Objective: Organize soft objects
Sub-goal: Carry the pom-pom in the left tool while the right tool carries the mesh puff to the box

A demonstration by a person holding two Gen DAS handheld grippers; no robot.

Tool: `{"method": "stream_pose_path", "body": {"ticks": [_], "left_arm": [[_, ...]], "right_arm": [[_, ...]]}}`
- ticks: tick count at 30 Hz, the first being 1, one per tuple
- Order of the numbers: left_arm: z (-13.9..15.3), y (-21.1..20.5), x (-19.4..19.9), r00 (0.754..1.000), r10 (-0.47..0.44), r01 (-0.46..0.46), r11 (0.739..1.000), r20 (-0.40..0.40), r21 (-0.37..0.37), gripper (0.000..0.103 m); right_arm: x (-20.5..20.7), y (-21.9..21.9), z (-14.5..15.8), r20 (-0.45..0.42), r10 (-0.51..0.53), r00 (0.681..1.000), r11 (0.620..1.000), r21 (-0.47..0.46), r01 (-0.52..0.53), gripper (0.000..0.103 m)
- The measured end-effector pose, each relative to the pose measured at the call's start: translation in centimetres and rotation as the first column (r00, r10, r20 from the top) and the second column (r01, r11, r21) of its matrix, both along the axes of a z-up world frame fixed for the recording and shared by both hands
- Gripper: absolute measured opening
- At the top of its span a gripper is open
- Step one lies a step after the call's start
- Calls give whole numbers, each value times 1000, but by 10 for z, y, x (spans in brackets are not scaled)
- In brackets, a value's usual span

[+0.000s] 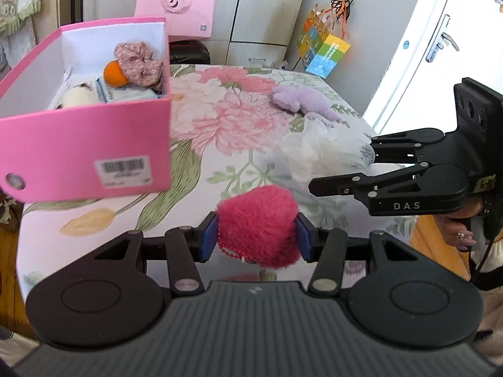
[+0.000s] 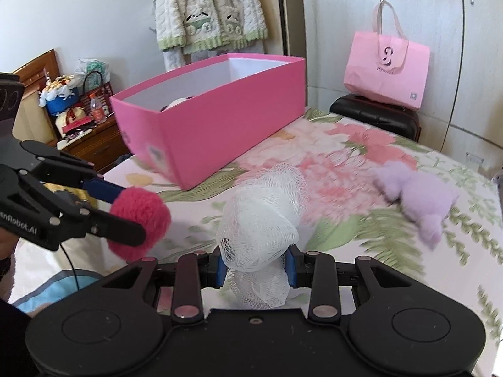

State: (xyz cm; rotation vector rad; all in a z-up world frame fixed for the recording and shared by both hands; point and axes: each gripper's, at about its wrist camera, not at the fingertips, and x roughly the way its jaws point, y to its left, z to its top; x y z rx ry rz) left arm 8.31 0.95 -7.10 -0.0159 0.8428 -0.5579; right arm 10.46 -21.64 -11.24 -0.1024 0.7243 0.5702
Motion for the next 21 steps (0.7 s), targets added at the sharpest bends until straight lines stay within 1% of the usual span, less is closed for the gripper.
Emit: {"method": "stream_pose_path", "body": {"ticks": [6,10,14,19,21], "left_arm": [[15,25,-15,1000,-6,7,1000,-15,17,49],[32,41,-23,1000,-22,22,1000,-21,15,49],[52,53,-30,999,-2,0,999,44,33,49],[75,65,-33,993,5,-9,1000,121,29,49],[83,68,-31,990,9,-13,999,141,31,49]], "right_arm": [[-17,22,6,-47,48,998,999,18,-47,40],[-27,38,19,-51,90,995,996,27,-89,40],[-31,52,38,-29,133,991,990,58,-132,40],[-32,71,64,39,166,985,984,62,-168,40],[-29,78,73,60,179,982,981,65,-182,40]]}}
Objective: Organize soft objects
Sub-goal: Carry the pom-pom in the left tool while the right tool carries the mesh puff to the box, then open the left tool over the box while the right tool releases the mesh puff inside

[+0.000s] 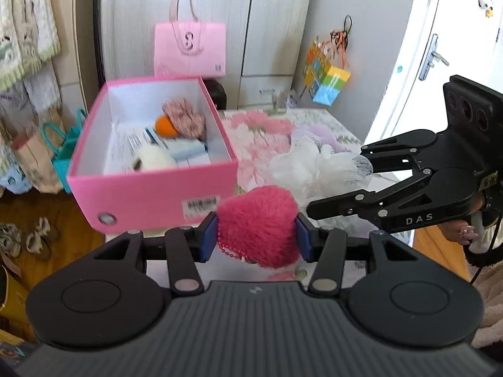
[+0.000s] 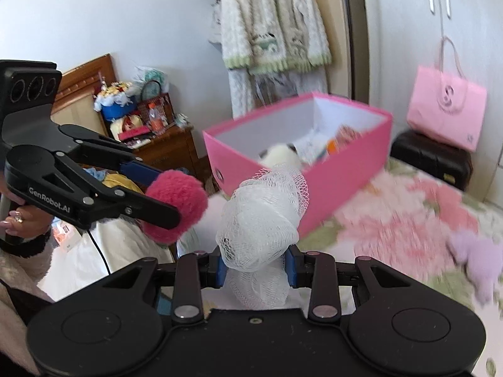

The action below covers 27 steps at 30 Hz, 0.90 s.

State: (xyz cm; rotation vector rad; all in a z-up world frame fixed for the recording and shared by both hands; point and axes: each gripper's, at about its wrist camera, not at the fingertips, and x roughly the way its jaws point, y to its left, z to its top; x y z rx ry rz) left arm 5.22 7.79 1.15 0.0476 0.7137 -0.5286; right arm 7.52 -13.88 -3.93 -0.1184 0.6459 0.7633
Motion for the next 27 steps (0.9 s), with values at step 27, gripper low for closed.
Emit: {"method": "stream_pose_path", "body": {"ticks": [27], "left_arm": [[9,29,162,972,215,-219,975,90,27,50]], "right_arm": [[164,67,7,51,-69,996,997,-17,70,41]]}}
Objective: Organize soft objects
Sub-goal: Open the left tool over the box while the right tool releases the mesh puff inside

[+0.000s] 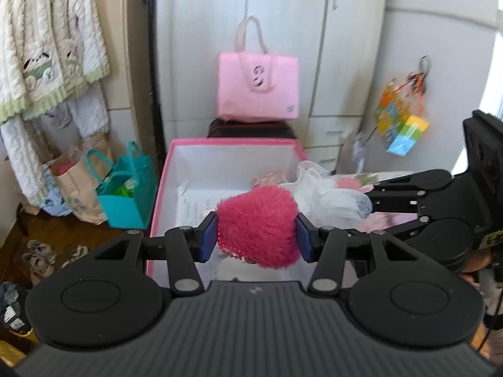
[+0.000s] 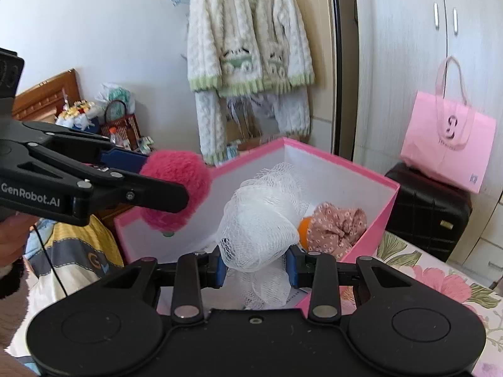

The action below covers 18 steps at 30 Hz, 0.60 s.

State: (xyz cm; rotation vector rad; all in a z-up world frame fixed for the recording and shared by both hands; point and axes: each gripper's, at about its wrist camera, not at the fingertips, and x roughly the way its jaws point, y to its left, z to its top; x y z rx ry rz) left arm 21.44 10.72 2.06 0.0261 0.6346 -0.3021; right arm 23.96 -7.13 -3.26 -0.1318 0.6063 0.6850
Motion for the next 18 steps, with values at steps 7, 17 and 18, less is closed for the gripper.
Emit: {"method": "stream_pose_path", "body": {"ticks": [7,17,18], "left_arm": [[-27,3,32,994,105,-105,994,-14,44,50],[-33,-1,39,992,122,-123,991,6,53,63],[-32,0,36,992,123,-123,991,11,43,65]], "right_arm": [[25,19,-27,-38,22,999,996,-87,-25,43],[18,24,-28,69,45,997,988,-150,-34,73],[18,22,-26,70,49,996,990,-138,-39,73]]}}
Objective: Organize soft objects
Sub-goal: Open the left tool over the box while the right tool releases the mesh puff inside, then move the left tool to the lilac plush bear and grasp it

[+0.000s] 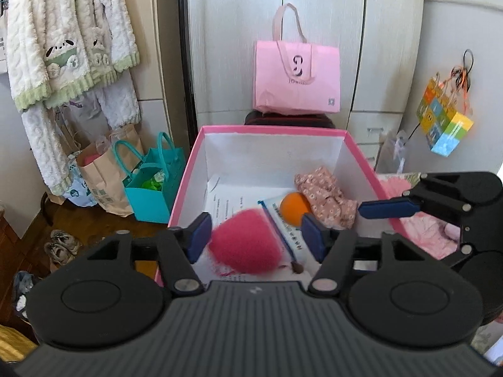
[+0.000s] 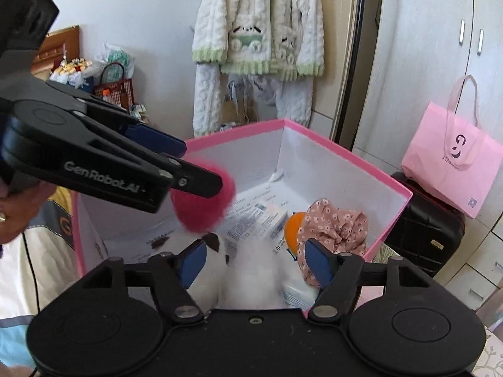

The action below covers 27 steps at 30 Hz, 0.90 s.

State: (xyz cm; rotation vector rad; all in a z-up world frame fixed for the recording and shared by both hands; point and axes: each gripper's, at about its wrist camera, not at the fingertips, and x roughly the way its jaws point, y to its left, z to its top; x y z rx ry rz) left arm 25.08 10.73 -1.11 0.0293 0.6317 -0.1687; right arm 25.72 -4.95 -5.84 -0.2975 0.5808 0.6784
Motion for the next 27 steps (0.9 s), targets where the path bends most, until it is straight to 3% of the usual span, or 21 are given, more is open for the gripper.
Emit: {"method": "stream_pose_path", "body": {"ticks": [11,20,27], "left_arm": [[45,1,-68,996,-74,73,997,48,24,71],[81,-18,-138,974,-220,220,975,48,0,81],[81,-49,-175,939,-343,343,939,16,18,90]], "right_arm": [[-50,-49,39,-16,-1,1000,987,160,4,74],[-120,-80,72,19,-23,1000,992,124,20,86],[-171,-115,72,36,-61,997,993,107,57,98]]}}
